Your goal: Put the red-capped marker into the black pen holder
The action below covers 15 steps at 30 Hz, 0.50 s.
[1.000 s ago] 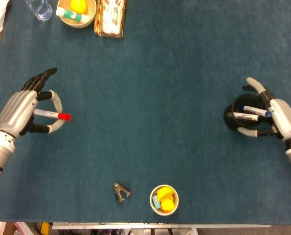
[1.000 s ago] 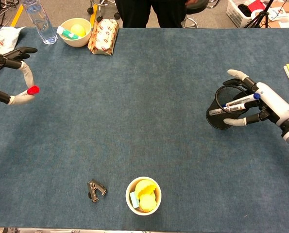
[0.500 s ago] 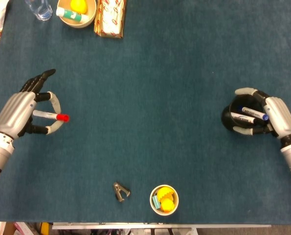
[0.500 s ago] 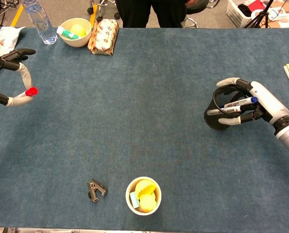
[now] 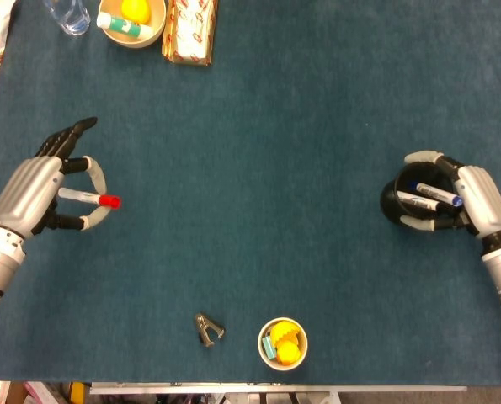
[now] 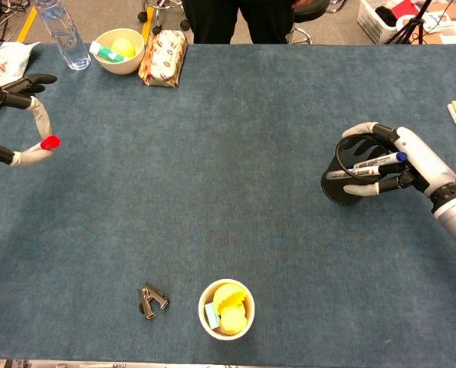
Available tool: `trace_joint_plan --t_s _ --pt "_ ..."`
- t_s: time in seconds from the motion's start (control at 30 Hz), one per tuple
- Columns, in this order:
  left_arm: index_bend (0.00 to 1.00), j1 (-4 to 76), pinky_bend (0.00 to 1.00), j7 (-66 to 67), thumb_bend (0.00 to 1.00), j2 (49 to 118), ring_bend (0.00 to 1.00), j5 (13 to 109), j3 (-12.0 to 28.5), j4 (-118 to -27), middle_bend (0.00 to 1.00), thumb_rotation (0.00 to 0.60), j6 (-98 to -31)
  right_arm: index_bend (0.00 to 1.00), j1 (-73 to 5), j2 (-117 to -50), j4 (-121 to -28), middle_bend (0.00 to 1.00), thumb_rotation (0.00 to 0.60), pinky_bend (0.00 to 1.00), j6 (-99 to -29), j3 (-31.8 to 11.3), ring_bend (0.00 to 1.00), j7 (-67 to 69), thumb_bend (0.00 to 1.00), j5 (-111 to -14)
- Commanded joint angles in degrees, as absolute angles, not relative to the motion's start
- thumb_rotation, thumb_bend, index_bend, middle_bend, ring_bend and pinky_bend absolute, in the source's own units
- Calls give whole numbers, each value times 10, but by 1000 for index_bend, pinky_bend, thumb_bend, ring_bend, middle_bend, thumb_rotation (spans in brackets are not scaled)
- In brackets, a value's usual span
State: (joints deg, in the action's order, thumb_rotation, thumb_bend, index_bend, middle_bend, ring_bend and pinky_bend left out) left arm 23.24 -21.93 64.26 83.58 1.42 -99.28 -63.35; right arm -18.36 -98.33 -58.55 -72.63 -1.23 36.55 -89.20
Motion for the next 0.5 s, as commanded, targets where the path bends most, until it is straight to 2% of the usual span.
trace_joint_plan --t_s 0.03,0.5 --pt "649 234 44 -218 268 639 0 840 17 -999 19 600 -636 517 -184 -981 -591 563 600 460 -732 -15 468 364 0 -893" --pt "650 277 44 -239 268 611 0 834 59 -1087 21 600 -611 522 -216 -1000 -574 567 600 461 -713 -32 473 365 0 -890"
